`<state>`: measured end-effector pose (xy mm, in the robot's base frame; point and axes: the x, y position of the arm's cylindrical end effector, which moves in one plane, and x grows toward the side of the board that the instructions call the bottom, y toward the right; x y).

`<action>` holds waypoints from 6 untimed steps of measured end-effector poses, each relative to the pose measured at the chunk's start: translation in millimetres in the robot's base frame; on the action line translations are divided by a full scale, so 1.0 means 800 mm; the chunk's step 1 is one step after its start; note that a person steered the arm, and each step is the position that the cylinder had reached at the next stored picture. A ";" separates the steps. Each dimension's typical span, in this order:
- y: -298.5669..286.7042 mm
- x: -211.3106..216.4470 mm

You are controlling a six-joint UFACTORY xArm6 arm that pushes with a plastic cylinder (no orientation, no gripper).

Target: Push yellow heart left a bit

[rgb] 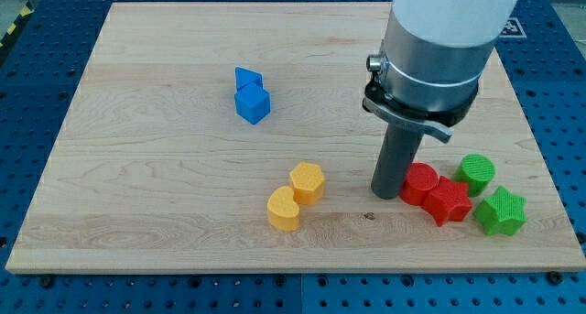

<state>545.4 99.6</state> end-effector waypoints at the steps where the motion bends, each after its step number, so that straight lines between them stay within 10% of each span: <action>1: -0.011 0.038; 6: -0.122 0.046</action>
